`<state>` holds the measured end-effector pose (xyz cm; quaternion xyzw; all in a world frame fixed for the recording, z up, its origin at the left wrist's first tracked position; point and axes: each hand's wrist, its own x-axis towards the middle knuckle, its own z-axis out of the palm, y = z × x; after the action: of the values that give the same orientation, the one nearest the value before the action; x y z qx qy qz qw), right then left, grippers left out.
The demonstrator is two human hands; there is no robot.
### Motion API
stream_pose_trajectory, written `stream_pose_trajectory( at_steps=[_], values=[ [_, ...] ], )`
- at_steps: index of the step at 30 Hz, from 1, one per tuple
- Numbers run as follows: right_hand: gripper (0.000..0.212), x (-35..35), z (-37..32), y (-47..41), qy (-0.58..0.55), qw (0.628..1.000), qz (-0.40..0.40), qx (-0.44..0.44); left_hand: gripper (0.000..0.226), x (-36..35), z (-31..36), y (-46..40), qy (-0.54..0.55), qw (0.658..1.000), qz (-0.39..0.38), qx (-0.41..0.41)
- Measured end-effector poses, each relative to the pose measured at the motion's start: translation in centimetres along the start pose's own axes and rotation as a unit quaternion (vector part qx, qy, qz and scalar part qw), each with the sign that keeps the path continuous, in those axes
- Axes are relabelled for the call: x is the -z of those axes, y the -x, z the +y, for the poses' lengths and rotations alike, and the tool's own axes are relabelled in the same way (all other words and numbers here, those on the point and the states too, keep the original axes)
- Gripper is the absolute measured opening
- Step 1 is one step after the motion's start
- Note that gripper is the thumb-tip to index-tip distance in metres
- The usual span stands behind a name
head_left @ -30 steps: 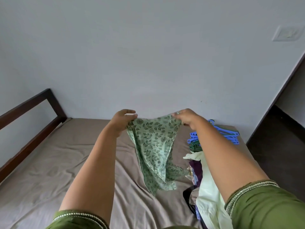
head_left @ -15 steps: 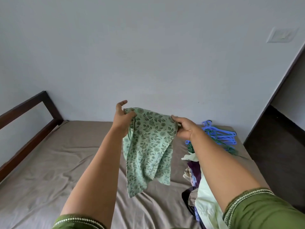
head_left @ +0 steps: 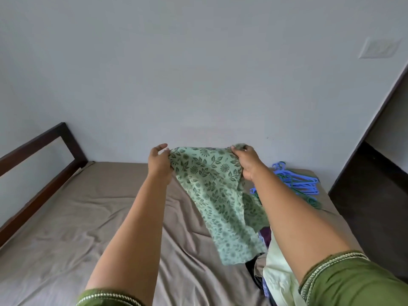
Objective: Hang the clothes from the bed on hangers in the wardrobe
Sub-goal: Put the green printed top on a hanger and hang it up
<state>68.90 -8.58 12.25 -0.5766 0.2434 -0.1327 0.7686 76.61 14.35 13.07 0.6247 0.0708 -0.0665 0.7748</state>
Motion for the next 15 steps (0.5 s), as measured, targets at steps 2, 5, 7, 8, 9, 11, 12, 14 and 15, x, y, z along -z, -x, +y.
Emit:
stream_pose_trajectory(
  at_steps=[2, 5, 7, 8, 9, 11, 12, 14, 15],
  values=[
    [0.035, -0.3, -0.7, 0.1, 0.041, 0.995, 0.053, 0.069, 0.018, 0.0, -0.8, -0.1, -0.122, 0.992, 0.018, -0.023],
    [0.027, -0.8, -1.9, 0.6, 0.051, 0.987, 0.076, 0.129, 0.016, -0.2, -1.6, 0.4, -0.223, 0.975, 0.011, -0.010],
    [0.033, -0.9, -2.4, 1.2, 0.059, 0.991, 0.021, 0.117, 0.017, -0.5, -1.4, 0.7, -0.133, 0.990, -0.035, 0.036],
    [0.044, -0.7, -2.6, 1.3, 0.053, 0.994, -0.025, 0.094, 0.015, -0.7, -0.9, 1.0, -0.056, 0.994, -0.080, 0.056],
    [0.056, -0.5, -2.9, 1.6, 0.062, 0.993, -0.067, 0.069, 0.016, -0.7, -0.5, 1.1, 0.019, 0.991, -0.120, 0.058],
    [0.065, 0.2, -3.6, 1.9, 0.110, 0.986, -0.109, 0.061, 0.036, -0.6, 0.5, 1.0, 0.066, 0.983, -0.170, 0.012],
    [0.062, 0.6, -3.8, 1.7, 0.114, 0.986, -0.099, 0.066, 0.049, -0.5, 0.9, 1.1, 0.028, 0.982, -0.185, -0.024],
    [0.049, 0.9, -4.1, 1.9, 0.080, 0.991, -0.082, 0.065, 0.072, -0.4, 1.5, 1.3, -0.097, 0.971, -0.196, -0.093],
    [0.046, 1.1, -4.1, 1.9, 0.065, 0.992, -0.091, 0.055, 0.079, -0.6, 1.7, 1.4, -0.147, 0.962, -0.198, -0.118]
  ],
)
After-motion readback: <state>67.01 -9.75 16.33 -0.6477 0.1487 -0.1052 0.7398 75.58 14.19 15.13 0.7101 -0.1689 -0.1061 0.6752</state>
